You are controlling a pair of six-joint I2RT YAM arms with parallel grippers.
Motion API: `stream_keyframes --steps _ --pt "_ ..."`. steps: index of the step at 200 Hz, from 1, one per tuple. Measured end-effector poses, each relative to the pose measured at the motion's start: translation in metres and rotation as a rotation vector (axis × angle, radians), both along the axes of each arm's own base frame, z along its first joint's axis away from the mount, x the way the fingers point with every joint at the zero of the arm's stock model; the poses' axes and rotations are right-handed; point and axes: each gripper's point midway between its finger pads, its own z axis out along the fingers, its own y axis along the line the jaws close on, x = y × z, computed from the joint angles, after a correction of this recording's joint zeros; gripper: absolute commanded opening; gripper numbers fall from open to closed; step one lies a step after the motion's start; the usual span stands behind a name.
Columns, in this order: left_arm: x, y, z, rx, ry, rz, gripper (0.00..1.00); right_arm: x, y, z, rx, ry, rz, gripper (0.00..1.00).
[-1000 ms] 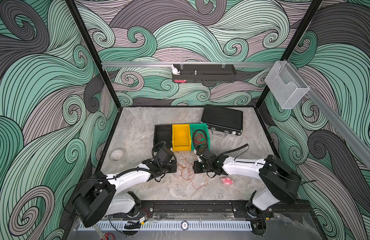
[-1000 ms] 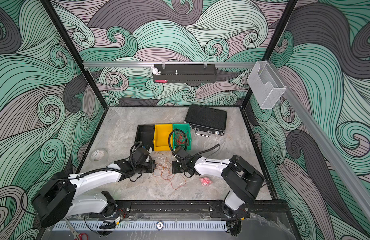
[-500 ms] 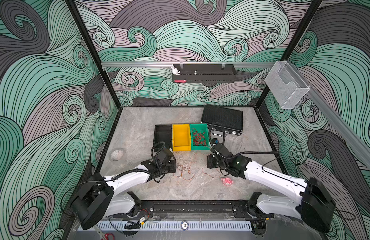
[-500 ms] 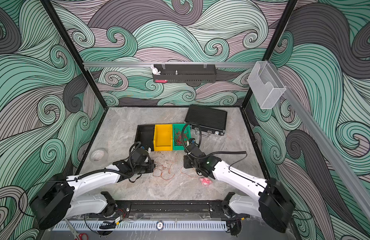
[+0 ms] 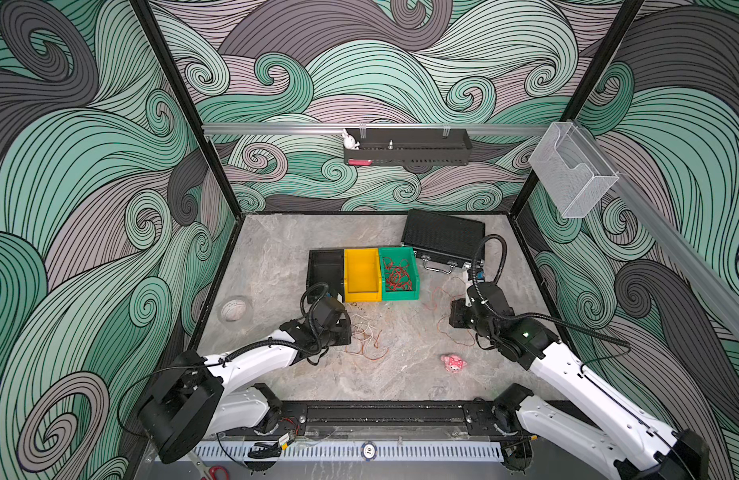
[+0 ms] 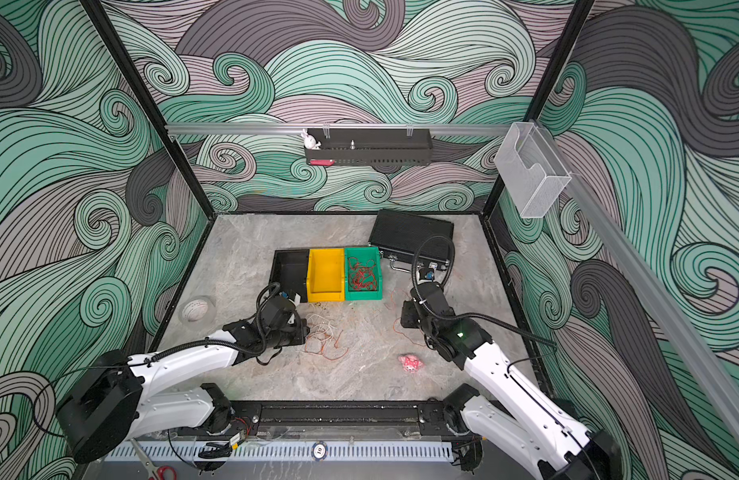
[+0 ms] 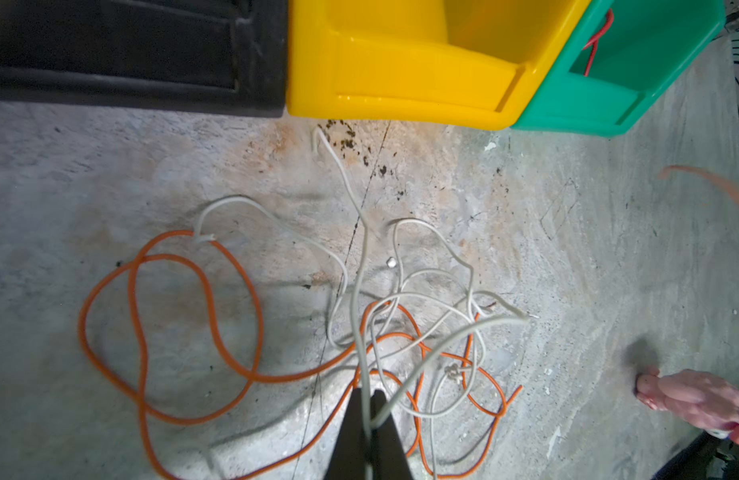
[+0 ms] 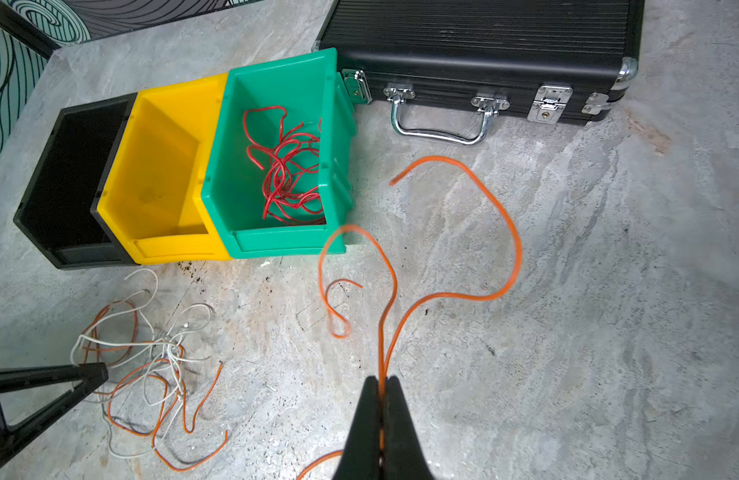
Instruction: Untangle the cables
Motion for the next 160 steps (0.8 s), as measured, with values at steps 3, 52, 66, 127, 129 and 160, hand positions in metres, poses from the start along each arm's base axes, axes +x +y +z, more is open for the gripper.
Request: stream_keyframes --steps 3,52,66,127,129,160 --pt "0.0 0.0 0.0 0.0 0.0 0.0 0.0 -0.001 0.001 0.0 0.003 0.002 0.008 0.0" --pt "0.0 0.0 0.0 -0.006 0.005 -0.003 0.09 -0.008 0.026 -0.004 0.072 0.061 0.123 0.0" --pt "-0.001 -0.001 0.0 -0.008 0.007 -0.008 0.17 -0.01 0.033 -0.003 0.101 0.068 0.152 0.0" --pt "-0.006 -0.003 -0.001 -0.008 0.028 -0.034 0.59 -0.009 0.062 -0.004 0.202 0.107 0.235 0.0" --pt "-0.006 -0.003 -0.001 -0.008 0.028 -0.035 0.6 -0.009 0.063 -0.004 0.205 0.108 0.238 0.0" --pt "-0.007 -0.002 0.003 -0.005 0.028 -0.034 0.61 -0.005 0.082 0.002 0.242 0.115 0.277 0.0"
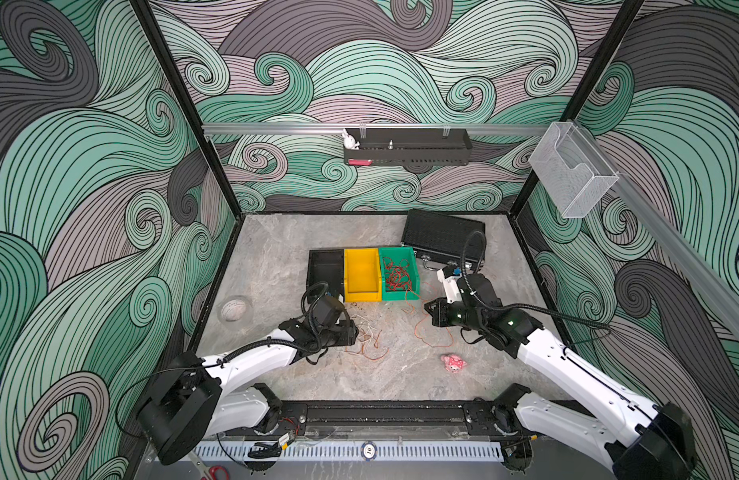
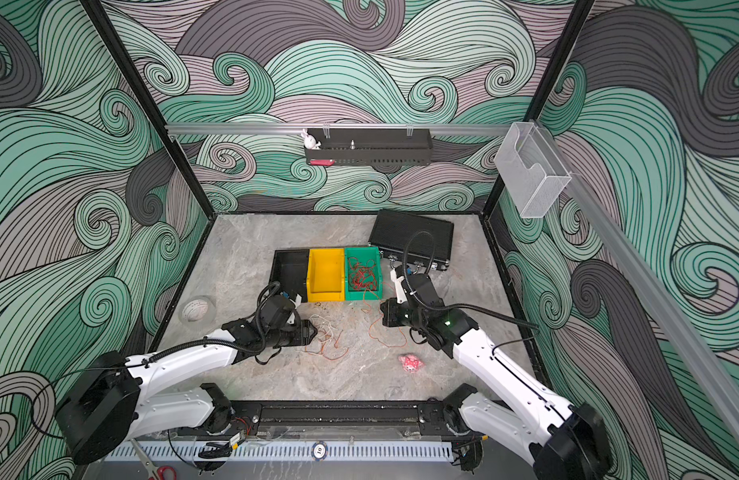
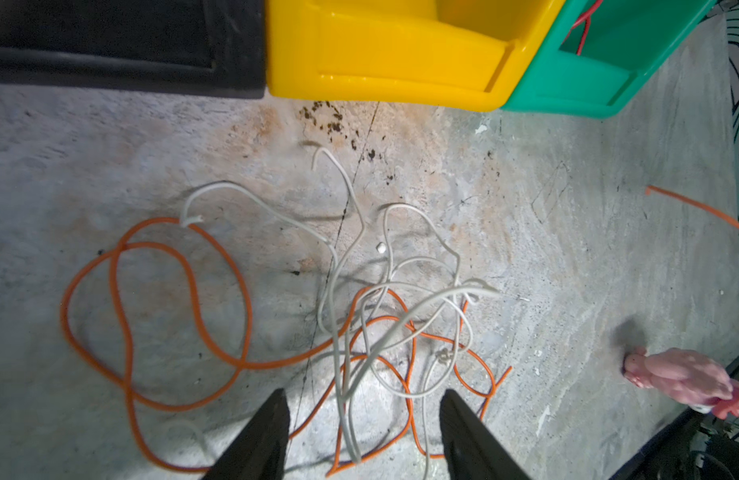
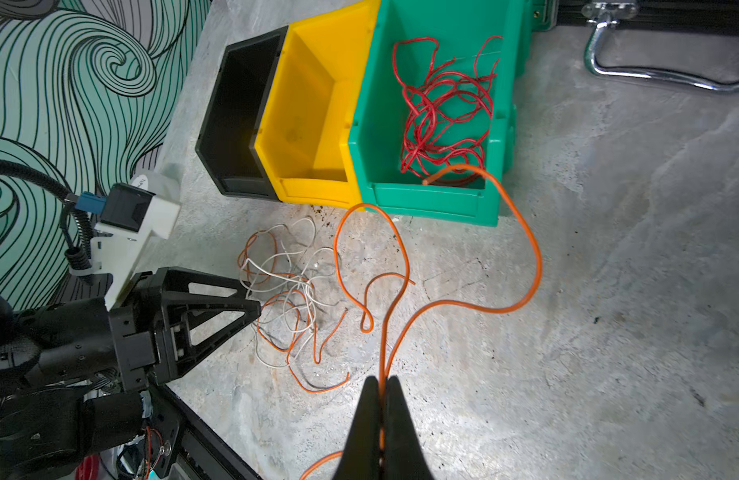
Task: Untangle the cables
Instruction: 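Carry the orange wire toward the yellow bin with right gripper while left approaches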
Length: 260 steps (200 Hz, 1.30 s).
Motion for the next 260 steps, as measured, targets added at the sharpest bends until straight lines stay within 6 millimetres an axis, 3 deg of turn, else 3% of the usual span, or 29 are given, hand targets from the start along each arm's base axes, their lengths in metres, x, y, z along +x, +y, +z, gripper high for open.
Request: stream_keyframes --steps 54,101,147,169,225,260 --pt "0.001 0.018 0.013 0.007 -0.022 0.062 0.61 0.019 0.054 0.033 0.033 -0.046 0.097 0.0" --pt "0.006 0.031 0.042 -0.043 -0.098 0.129 0.61 0.037 0.09 0.051 0.009 -0.09 0.143 0.0" --pt "0.007 0.036 0.102 -0.185 -0.286 0.145 0.68 0.036 0.096 0.051 -0.015 -0.108 0.186 0.0" --pt "0.008 0.03 0.121 -0.24 -0.345 0.115 0.69 0.033 0.096 0.044 -0.039 -0.098 0.213 0.0" --pt "0.019 0.0 0.115 -0.273 -0.303 0.024 0.67 0.017 0.105 0.035 -0.002 -0.06 0.301 0.0" --pt "0.028 -0.013 0.128 -0.308 -0.324 -0.006 0.67 0.003 0.105 0.024 0.01 -0.025 0.339 0.0"
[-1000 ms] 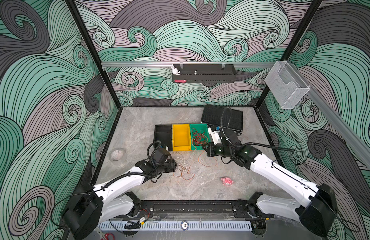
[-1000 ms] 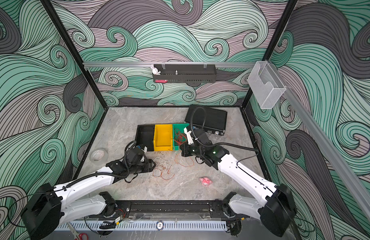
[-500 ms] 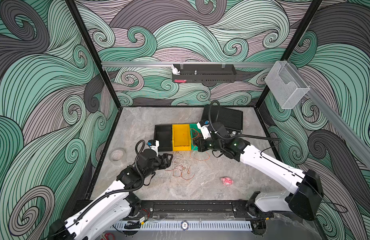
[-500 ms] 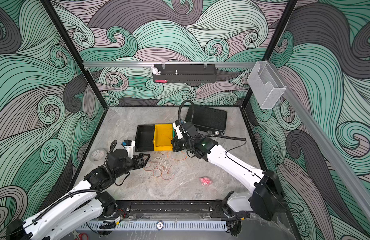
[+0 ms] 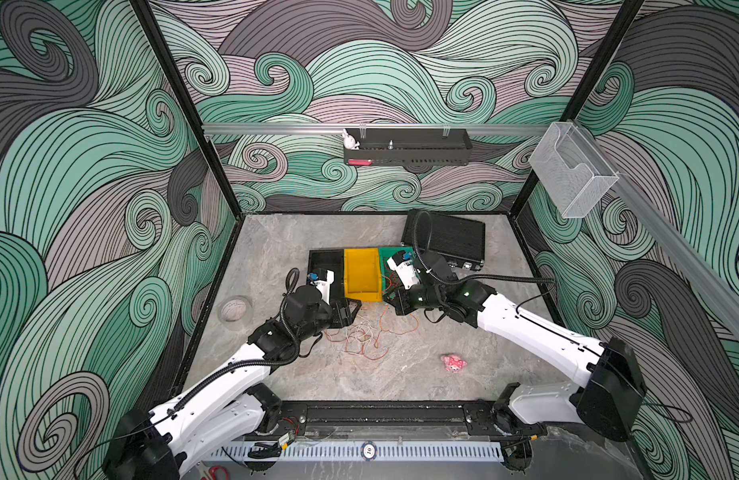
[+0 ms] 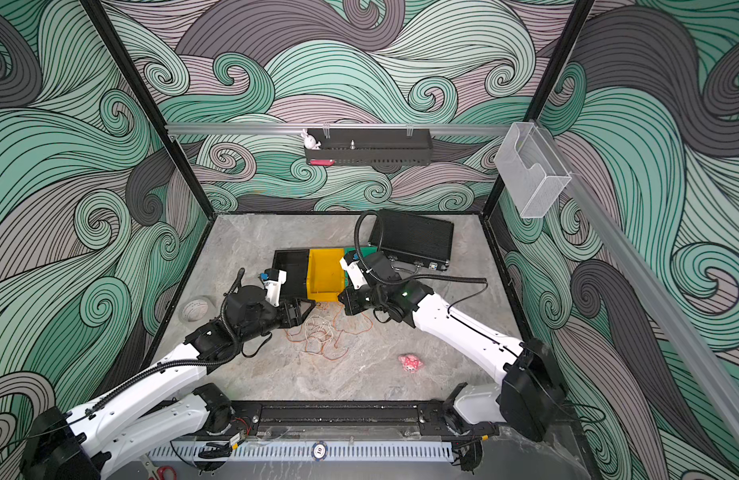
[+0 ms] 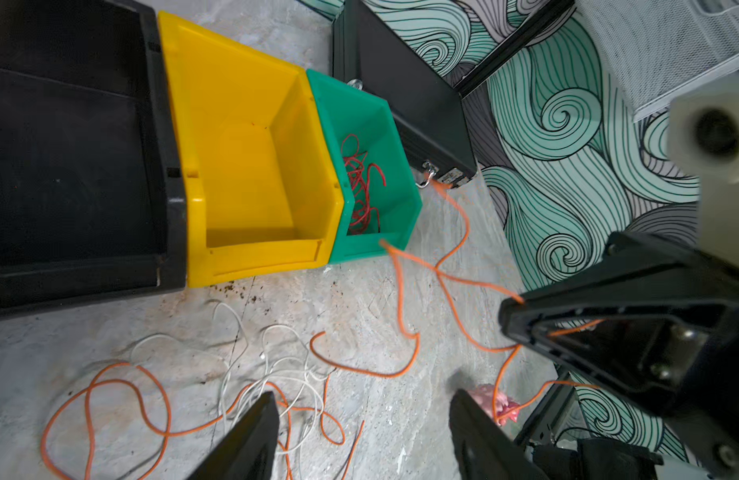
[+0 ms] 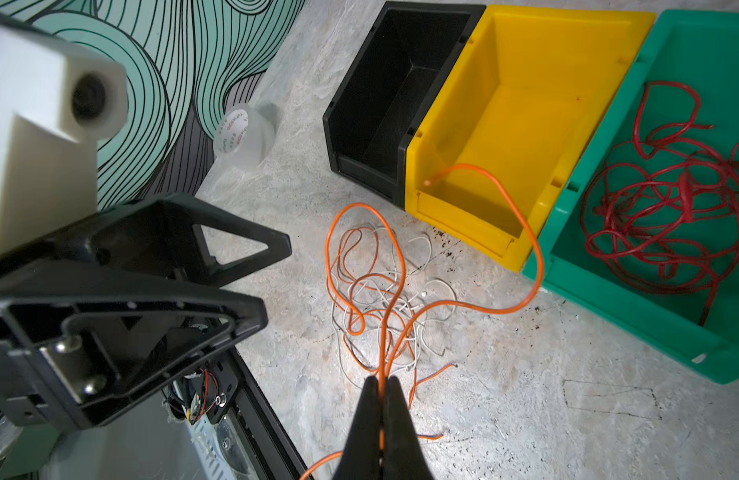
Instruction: Untangle the cables
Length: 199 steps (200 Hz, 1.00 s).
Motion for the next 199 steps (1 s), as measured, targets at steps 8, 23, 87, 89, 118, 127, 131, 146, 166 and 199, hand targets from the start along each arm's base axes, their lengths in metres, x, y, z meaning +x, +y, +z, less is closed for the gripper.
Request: stream_keyframes --steps 8,23,87,89,118,127,131,146,166,199 --pt "0.002 -0.003 0.004 -0.011 -0.009 -0.006 0.66 -0.003 0.0 -0.001 0.003 0.003 0.007 0.0" --pt "0.005 -0.008 0.006 -0.023 -0.013 -0.019 0.65 -0.008 0.001 -0.001 0.012 0.01 0.02 0.0" --pt "0.011 -0.018 -0.003 -0.007 0.031 -0.041 0.23 -0.016 0.01 0.006 0.054 0.005 0.058 0.0" --pt "0.011 -0.018 -0.002 -0.003 0.027 -0.044 0.22 -0.016 0.011 0.006 0.055 0.006 0.059 0.0" --pt "0.014 -0.02 0.0 -0.002 0.025 -0.044 0.09 -0.016 0.012 0.006 0.058 0.008 0.063 0.0" --pt "0.015 -0.021 0.001 0.0 0.026 -0.044 0.03 -0.014 0.013 0.005 0.054 0.01 0.063 0.0" --pt "0.016 -0.021 0.001 0.004 0.025 -0.045 0.02 -0.014 0.014 0.005 0.054 0.01 0.063 0.0" --pt "0.021 -0.021 0.003 0.014 0.017 -0.042 0.0 -0.01 0.017 0.006 0.052 0.011 0.062 0.05" --pt "0.031 -0.02 0.006 0.025 0.01 -0.029 0.0 -0.005 0.022 0.007 0.047 0.012 0.062 0.14" --pt "0.052 -0.011 0.008 0.033 0.013 0.018 0.0 -0.002 0.024 0.006 0.036 0.014 0.06 0.2"
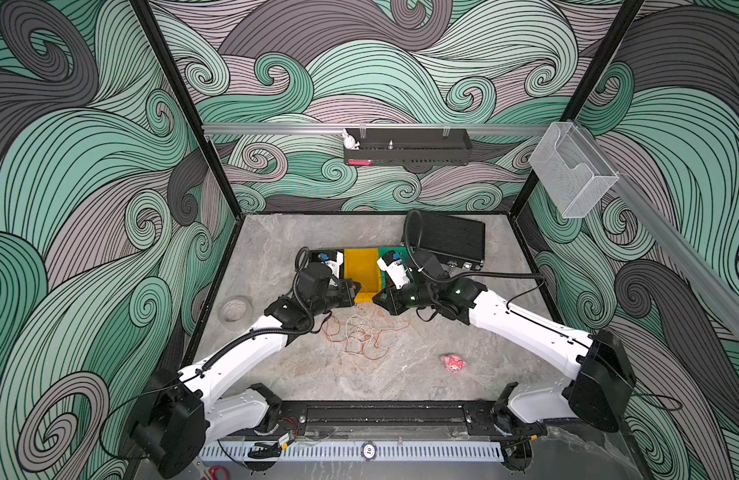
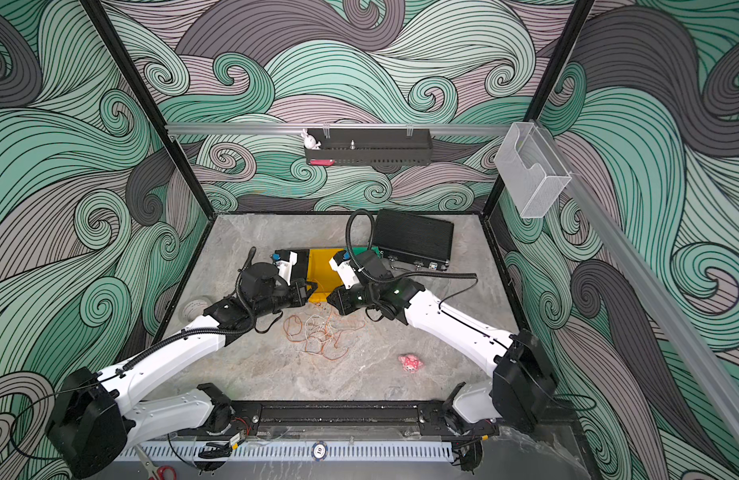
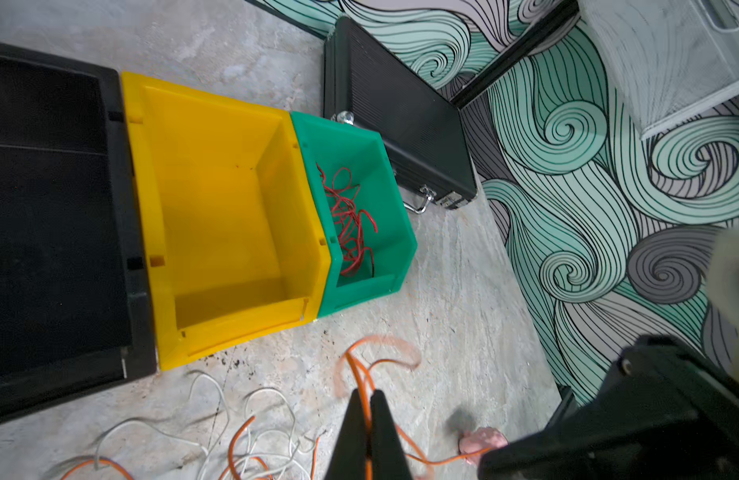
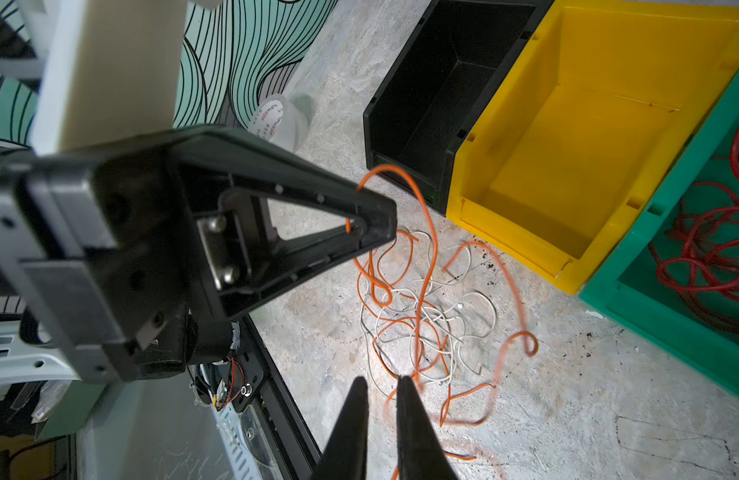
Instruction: Untangle the cables
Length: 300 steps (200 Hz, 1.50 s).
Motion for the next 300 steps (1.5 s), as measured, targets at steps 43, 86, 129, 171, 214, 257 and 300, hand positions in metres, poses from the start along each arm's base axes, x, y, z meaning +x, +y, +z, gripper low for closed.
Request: stream_keyframes --steps 43,86,129,171,214,257,300 --pt "0.019 0.005 -0.001 -0.001 0.02 0.025 0.0 0.003 -0.004 -0.003 -0.002 0.007 -0.015 0.16" --pt "0.032 -0.003 0.014 0.006 0.02 -0.011 0.0 0.014 -0.023 -0.025 -0.059 0.023 -0.081 0.23" --pt "0.031 -0.008 0.023 -0.003 0.017 -0.04 0.0 0.023 -0.046 -0.074 -0.192 0.057 -0.168 0.38" --pt "0.03 -0.008 0.022 0.002 0.02 -0.049 0.0 0.024 -0.062 -0.133 -0.322 0.159 -0.263 0.44" --pt "0.029 -0.007 0.021 0.009 0.023 -0.051 0.0 0.025 -0.064 -0.158 -0.328 0.231 -0.334 0.43" --pt "0.028 -0.007 0.018 0.017 0.03 -0.053 0.0 0.028 -0.053 -0.176 -0.296 0.287 -0.369 0.39" --pt "0.028 -0.006 0.018 0.021 0.03 -0.055 0.0 0.028 -0.05 -0.179 -0.285 0.303 -0.386 0.27"
